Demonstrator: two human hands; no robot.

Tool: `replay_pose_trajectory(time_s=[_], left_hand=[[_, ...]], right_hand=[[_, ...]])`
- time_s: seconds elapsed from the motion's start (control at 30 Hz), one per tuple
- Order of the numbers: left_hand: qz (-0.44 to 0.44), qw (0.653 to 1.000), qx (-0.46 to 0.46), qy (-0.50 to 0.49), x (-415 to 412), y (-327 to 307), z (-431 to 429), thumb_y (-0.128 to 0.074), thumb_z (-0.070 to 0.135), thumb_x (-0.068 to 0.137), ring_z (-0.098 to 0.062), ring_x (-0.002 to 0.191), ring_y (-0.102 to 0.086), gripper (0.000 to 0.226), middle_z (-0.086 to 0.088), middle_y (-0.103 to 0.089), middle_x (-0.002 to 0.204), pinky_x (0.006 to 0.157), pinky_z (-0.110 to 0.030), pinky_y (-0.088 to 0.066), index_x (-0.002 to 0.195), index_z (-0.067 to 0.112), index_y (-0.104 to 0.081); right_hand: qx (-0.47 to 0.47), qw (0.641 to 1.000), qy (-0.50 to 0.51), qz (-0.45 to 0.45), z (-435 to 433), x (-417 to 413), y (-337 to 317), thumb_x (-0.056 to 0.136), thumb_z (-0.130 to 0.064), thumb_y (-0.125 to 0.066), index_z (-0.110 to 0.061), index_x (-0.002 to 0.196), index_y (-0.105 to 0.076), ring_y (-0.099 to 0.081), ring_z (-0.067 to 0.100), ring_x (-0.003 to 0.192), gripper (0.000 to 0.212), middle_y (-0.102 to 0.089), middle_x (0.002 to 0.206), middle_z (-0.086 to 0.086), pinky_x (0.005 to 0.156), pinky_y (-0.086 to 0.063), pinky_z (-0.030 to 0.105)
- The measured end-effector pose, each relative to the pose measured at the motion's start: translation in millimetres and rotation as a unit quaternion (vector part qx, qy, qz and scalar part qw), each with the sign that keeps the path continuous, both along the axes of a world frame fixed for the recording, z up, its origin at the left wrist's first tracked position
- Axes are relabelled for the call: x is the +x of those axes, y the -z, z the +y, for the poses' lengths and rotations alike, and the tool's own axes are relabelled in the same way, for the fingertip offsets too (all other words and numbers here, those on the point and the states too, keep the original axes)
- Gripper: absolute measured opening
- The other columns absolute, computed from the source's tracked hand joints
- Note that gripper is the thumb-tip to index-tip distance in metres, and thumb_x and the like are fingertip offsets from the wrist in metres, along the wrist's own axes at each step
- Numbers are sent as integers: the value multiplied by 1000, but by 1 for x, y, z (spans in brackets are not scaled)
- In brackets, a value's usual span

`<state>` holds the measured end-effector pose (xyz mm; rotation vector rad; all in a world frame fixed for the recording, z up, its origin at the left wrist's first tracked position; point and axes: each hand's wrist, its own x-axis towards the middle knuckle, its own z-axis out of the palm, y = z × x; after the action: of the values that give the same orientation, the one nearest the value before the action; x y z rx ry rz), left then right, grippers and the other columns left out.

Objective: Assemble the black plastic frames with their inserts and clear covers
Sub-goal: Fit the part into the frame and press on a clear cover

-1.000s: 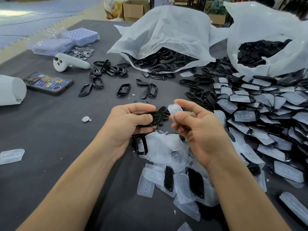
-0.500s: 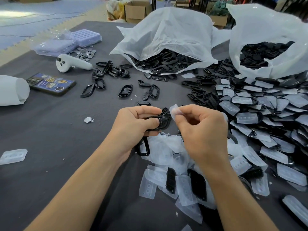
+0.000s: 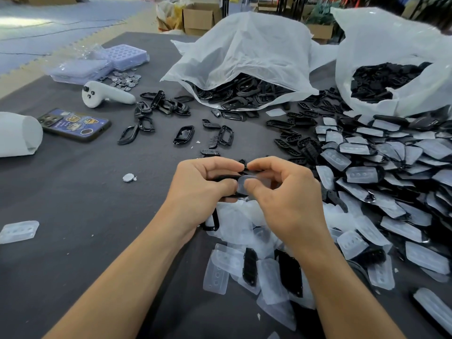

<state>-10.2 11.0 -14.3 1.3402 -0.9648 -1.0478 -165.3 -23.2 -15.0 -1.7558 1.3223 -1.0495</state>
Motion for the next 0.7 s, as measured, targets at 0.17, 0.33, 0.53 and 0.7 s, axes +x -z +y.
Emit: replay_pose_trajectory(time_s=[0.17, 0.33, 0.53, 0.7], left_hand=[[19, 999, -1, 27, -2, -3, 2, -70, -13, 87, -13, 82, -77, 35, -4, -82, 96, 69, -20, -59, 101, 17, -80], [-309, 950, 1, 48, -6, -4, 9, -72, 28, 87, -9, 64, -70, 14, 13, -77, 71, 59, -25, -54, 89, 39, -81], [-238, 969, 37, -58, -3, -8, 7, -80, 31, 81, -8, 59, -71, 16, 17, -75, 68, 54, -23, -56, 81, 46, -79], [-22, 996, 34, -75, -5, -2, 2, -79, -3, 83, -11, 60, -71, 30, -3, -79, 74, 57, -20, -55, 85, 27, -82]], right_hand=[[92, 990, -18, -105, -1, -1, -5, 86, -16, -79, -23, 80, -80, -72, 20, 70, 9, -78, 75, -4, 68, -60, 39], [-6, 998, -55, -15, 3, -6, -9, 82, -14, -84, -25, 76, -80, -64, 4, 60, 12, -72, 66, -12, 59, -48, 16], [132, 933, -27, -335, 6, 1, -19, 74, -7, -84, -16, 76, -82, -65, 5, 64, 10, -78, 77, 2, 59, -50, 15], [249, 893, -26, -373, 10, 5, -19, 67, -22, -80, -16, 80, -78, -50, 6, 59, 14, -70, 74, -1, 57, -43, 15]])
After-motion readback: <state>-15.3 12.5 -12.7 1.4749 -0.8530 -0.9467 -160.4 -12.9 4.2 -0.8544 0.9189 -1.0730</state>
